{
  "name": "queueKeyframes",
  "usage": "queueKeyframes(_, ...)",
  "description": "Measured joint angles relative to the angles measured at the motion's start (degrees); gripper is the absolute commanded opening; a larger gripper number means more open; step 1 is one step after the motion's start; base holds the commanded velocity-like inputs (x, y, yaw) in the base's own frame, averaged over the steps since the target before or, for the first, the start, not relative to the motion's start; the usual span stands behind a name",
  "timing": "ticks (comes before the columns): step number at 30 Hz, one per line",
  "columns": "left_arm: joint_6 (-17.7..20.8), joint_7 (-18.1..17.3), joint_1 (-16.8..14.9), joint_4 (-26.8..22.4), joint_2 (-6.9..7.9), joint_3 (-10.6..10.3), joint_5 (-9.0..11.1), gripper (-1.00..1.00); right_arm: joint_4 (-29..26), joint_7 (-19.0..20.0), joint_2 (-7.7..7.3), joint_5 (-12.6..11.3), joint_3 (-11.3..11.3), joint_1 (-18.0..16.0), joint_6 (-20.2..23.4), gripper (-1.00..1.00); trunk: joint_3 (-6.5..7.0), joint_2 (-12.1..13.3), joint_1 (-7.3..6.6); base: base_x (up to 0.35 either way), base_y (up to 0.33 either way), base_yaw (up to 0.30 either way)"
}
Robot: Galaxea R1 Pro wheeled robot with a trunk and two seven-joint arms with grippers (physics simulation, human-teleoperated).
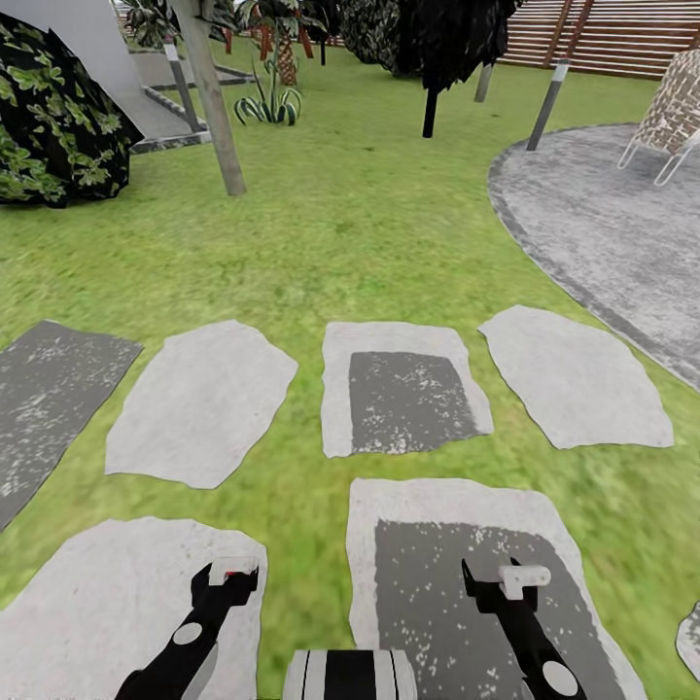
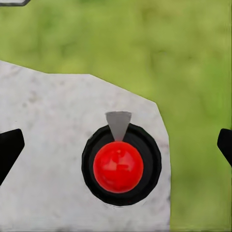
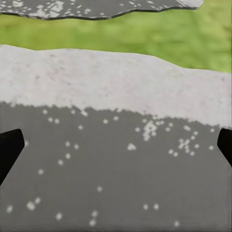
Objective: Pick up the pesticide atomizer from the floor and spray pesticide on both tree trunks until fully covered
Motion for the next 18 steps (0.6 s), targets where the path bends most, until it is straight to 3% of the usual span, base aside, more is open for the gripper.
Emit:
queueKeyframes(13,0.0,0.0,0.0,0.04,0.0,-0.02,0.0,1.0,-0.01,0.05,0.0,0.0,0.0,-0.02,0.0,1.0,-0.31,0.0,0.0,0.0,0.0,0.0)
queueKeyframes(18,0.0,0.0,0.0,0.26,0.0,-0.02,-0.01,1.0,0.04,0.07,0.0,0.0,0.0,0.0,0.0,1.0,-1.18,-0.04,0.08,0.0,0.0,0.0)
